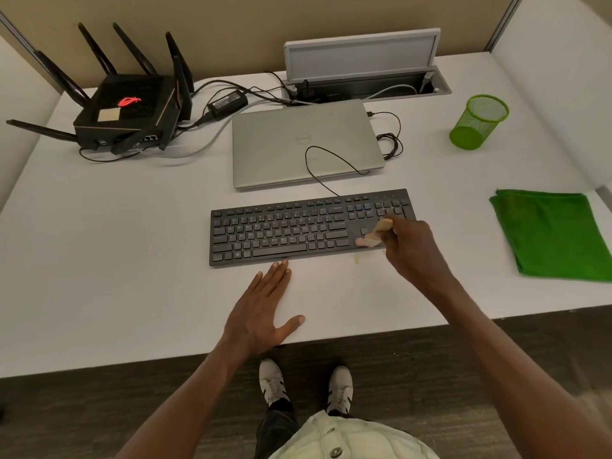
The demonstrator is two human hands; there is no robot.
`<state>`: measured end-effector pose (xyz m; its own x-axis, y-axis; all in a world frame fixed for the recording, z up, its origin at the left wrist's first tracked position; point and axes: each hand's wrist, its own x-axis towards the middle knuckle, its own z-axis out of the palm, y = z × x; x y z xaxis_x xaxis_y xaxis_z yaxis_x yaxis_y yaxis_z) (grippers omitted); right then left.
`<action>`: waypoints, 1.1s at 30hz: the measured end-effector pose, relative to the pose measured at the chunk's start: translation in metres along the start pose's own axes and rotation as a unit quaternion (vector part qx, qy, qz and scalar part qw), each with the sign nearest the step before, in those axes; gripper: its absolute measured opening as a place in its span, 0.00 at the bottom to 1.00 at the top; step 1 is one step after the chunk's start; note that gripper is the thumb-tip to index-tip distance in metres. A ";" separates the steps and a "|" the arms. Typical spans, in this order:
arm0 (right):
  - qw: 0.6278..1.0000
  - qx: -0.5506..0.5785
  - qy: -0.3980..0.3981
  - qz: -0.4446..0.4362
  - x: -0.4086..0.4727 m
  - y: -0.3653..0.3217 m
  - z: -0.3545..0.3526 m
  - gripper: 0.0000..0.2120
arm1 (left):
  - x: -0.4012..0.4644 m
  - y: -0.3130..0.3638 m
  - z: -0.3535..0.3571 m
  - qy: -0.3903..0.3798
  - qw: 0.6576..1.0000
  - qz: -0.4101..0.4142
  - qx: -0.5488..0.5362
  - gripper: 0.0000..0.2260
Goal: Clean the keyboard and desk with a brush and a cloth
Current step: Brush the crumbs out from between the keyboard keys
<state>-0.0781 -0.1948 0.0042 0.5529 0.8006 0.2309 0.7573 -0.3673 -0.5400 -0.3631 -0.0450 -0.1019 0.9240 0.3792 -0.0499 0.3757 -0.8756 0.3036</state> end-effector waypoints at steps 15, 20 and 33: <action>0.999 0.000 0.034 -0.007 -0.002 0.013 -0.015 0.09 | 0.000 0.000 0.000 -0.005 1.000 -0.003 0.003 0.42; 0.997 0.068 0.020 -0.021 0.001 -0.003 -0.005 0.09 | 0.000 0.000 -0.001 -0.005 1.000 0.000 0.004 0.42; 0.985 0.045 0.103 0.131 0.015 -0.008 -0.004 0.08 | 0.000 0.000 0.000 0.002 1.000 0.001 0.000 0.41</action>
<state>-0.0744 -0.1818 0.0147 0.7914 0.5675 0.2272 0.5496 -0.4979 -0.6708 -0.3632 -0.0447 -0.1021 0.9243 0.3790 -0.0455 0.3742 -0.8764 0.3032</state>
